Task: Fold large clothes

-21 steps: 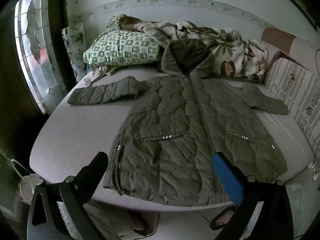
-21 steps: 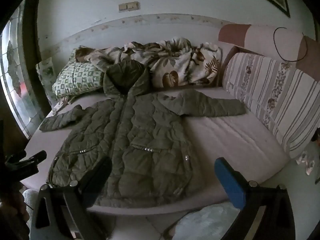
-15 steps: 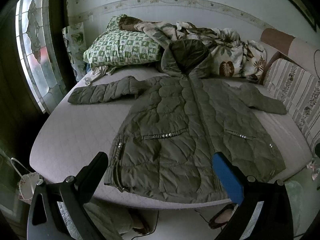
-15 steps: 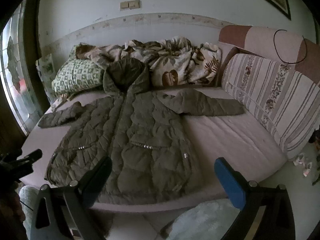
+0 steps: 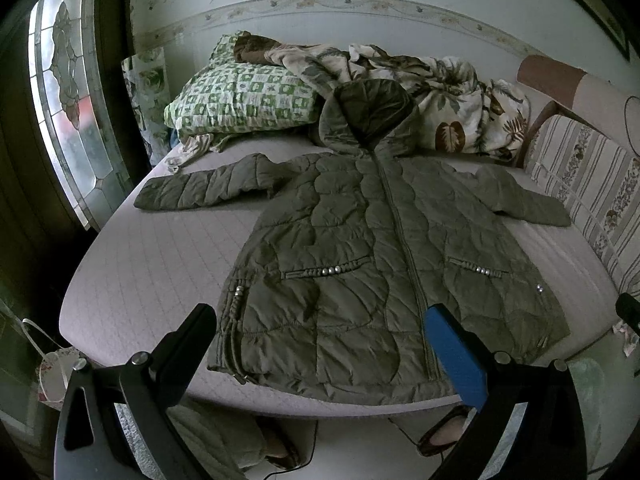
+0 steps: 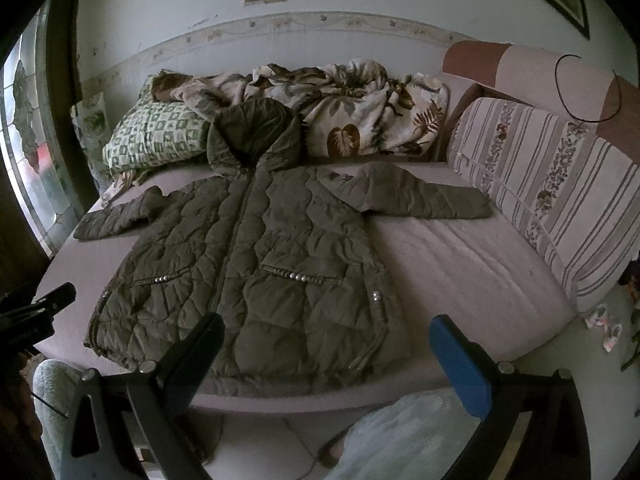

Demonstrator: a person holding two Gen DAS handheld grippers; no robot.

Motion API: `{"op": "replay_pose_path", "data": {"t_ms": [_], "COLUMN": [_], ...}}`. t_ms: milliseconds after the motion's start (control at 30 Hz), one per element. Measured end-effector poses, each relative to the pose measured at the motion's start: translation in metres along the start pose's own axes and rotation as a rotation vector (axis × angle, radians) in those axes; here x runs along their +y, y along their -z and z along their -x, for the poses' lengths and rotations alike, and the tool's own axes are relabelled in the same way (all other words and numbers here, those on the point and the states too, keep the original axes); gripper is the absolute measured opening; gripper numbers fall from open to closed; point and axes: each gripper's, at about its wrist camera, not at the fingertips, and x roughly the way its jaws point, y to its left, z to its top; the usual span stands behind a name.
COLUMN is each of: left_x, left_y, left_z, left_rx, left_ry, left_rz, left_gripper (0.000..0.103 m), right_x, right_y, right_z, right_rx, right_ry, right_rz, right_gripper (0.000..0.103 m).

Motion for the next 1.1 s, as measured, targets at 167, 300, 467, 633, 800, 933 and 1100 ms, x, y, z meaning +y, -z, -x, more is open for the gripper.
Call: {"op": "replay_pose_path", "data": {"t_ms": [167, 300, 467, 633, 800, 933, 1100], "left_x": [0.000, -0.001, -0.002, -0.002, -0.004, -0.002, 0.001], "left_y": [-0.001, 0.000, 0.001, 0.001, -0.004, -0.004, -0.003], "left_z": [-0.001, 0.000, -0.001, -0.002, -0.006, -0.010, -0.019], "left_rx": [-0.002, -0.004, -0.006, -0.011, 0.010, 0.005, -0.034], "left_ry": [-0.002, -0.002, -0.004, -0.005, 0.023, 0.021, -0.029], "left_rz": [-0.002, 0.000, 0.000, -0.002, 0.022, 0.022, -0.015], "left_gripper": [0.103, 0.103, 0.103, 0.103, 0.103, 0.103, 0.103], "right_x": [0.002, 0.003, 0.006, 0.006, 0.008, 0.010, 0.014], "right_y": [-0.001, -0.001, 0.000, 0.001, 0.001, 0.002, 0.001], "right_z": [-0.002, -0.005, -0.006, -0.007, -0.008, -0.011, -0.017], "right_rx": [0.003, 0.008, 0.009, 0.011, 0.014, 0.020, 0.031], "right_ry": [0.000, -0.001, -0.003, -0.004, -0.003, -0.004, -0.003], "right_rz": [0.000, 0.002, 0.009, 0.008, 0.009, 0.009, 0.013], "right_gripper": [0.103, 0.103, 0.103, 0.103, 0.103, 0.103, 0.103]}}
